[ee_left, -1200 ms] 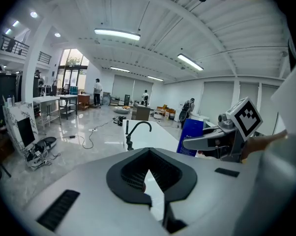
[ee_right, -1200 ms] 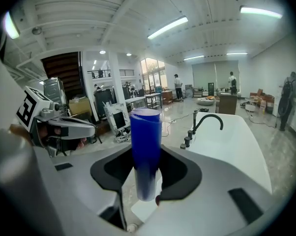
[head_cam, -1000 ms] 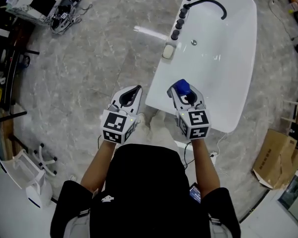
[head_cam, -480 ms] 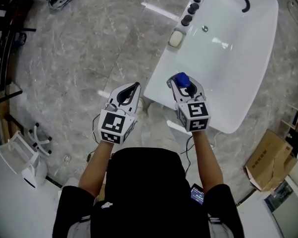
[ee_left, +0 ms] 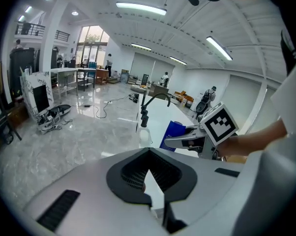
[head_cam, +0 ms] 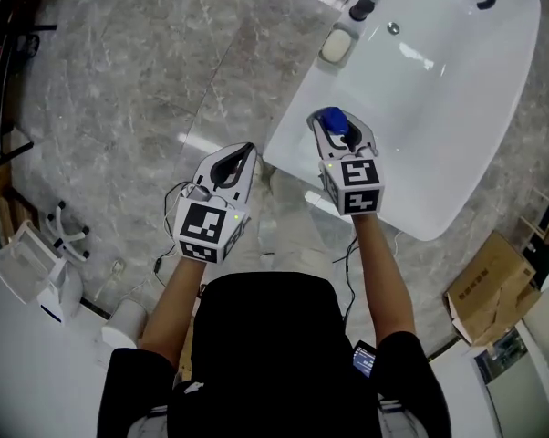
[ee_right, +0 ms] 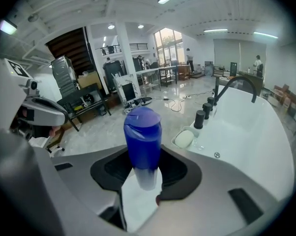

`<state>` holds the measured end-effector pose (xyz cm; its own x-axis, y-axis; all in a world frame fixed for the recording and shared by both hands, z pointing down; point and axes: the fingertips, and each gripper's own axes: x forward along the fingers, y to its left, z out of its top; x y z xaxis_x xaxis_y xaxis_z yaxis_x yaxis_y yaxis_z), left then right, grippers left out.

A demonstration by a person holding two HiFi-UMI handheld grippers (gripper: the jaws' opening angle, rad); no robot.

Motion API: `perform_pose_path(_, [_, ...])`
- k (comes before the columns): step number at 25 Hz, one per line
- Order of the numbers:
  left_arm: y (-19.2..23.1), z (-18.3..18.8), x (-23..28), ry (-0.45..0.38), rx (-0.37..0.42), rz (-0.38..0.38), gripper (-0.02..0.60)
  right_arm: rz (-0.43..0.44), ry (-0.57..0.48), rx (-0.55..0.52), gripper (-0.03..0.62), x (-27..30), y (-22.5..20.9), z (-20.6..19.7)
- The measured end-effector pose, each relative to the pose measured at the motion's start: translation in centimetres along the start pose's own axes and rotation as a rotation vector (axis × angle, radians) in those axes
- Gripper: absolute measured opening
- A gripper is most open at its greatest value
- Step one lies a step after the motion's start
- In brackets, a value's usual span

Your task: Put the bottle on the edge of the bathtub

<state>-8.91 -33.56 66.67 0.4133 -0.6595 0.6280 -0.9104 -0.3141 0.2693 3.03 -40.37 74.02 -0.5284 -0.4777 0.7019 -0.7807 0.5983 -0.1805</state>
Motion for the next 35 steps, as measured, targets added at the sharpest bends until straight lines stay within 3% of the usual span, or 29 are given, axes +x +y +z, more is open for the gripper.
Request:
perform_pose_path(22, [3.5, -3.1, 1.7, 0.042, -0.045, 0.046, 0.009, -0.043, 0.014, -0.125, 0.164, 8.7, -1.8, -1.1])
perform_pose_path(35, [3.7, -3.9, 2.1, 0.06, 0.016, 0.053, 0.009, -0.067, 0.021, -0.137, 0.164, 8.9, -1.5, -1.9])
